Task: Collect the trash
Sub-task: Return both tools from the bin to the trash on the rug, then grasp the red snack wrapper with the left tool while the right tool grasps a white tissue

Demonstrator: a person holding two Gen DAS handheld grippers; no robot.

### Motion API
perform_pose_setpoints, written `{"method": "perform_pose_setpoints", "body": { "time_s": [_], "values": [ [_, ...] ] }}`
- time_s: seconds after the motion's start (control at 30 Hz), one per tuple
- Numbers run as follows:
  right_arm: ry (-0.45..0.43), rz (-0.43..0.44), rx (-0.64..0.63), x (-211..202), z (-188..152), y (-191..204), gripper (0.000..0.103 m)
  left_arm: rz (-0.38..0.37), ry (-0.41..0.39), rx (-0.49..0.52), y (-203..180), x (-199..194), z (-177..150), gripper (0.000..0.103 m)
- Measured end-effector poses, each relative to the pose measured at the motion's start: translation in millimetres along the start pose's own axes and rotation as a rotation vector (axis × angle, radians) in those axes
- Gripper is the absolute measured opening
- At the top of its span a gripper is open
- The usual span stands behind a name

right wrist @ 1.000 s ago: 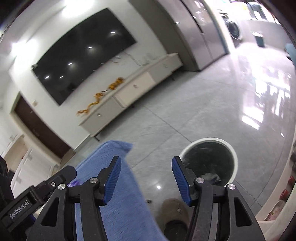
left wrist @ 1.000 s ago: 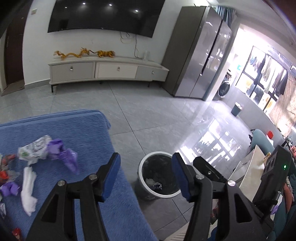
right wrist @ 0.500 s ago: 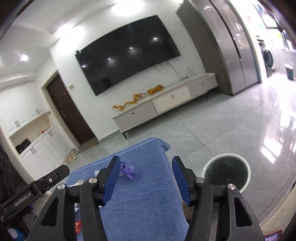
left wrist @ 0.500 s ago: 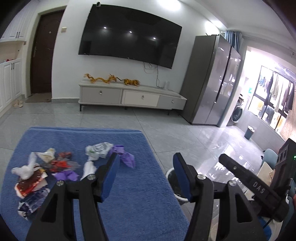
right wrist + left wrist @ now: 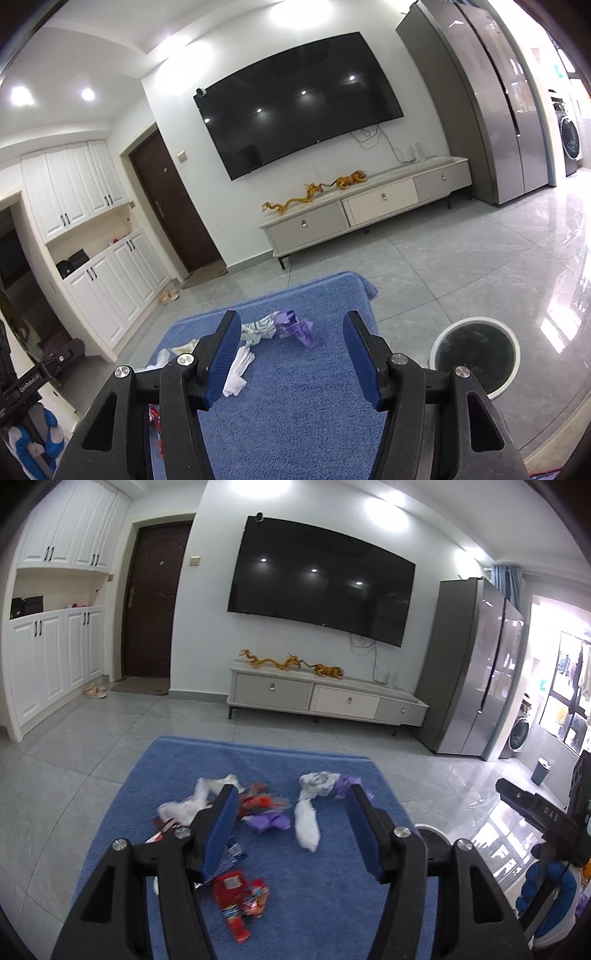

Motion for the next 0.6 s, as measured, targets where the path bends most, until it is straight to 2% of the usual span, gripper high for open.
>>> {"method": "perform_pose_setpoints", "body": {
  "time_s": [0.17, 0.4, 0.6],
  "values": [
    [0.058, 0.011, -0.014, 20.8, -14.0, 4.9, 0.056, 0.026, 0.092, -0.006, 24.8, 20.4, -40.1, 0.058],
    [0.172, 0.032, -0.036, 61.7, -40.6, 13.2, 0.056, 0.047, 0.255, 0.011, 21.8, 71.0, -107.0, 0.058],
    [0.307, 0.082, -0.067, 108.6, -67.1, 26.8, 0.056, 0.072, 0.323, 0.011, 15.3, 105.1, -129.2, 0.058]
  ]
}}
Point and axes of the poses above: each gripper's, at about its wrist camera, not at the fingertips, and x roughly the way its jaws point, y to its left, z to its top, the point moved 5 cm from there along x, roughly the way its jaws point, and after that the axes turned 10 degrees about z, right-handed, at the moved point
